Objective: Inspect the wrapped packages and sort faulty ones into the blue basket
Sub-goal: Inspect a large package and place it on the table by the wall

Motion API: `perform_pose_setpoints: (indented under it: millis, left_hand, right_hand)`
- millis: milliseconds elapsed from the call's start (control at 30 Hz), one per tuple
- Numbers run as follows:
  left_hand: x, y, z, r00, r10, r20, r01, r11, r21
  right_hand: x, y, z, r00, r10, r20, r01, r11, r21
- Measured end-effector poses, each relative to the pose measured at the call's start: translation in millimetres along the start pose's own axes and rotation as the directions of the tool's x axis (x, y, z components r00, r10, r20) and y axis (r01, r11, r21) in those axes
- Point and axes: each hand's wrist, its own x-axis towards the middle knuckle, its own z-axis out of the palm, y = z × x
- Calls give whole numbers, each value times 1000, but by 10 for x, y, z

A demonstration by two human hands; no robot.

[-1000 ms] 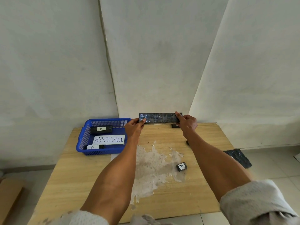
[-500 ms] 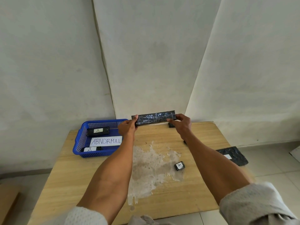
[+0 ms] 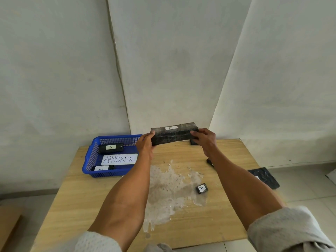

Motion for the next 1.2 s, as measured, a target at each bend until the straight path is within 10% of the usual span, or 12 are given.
perform_pose_setpoints:
  millis: [533,867,1200]
  left_hand:
    - [-33,-57,-144,955,-5,297,-5,999,31]
    - [-55,6,1,997,39,67,-48,990,132]
    - [24,-13,83,994,113,-12,-109,976,187]
  right_hand:
    - [182,23,-12,925,84,-370,-190,946,-262]
    - [172,144,0,993,110,48,-104,989,-106]
    - [164,218,13,999,46,22,-45,999,-24]
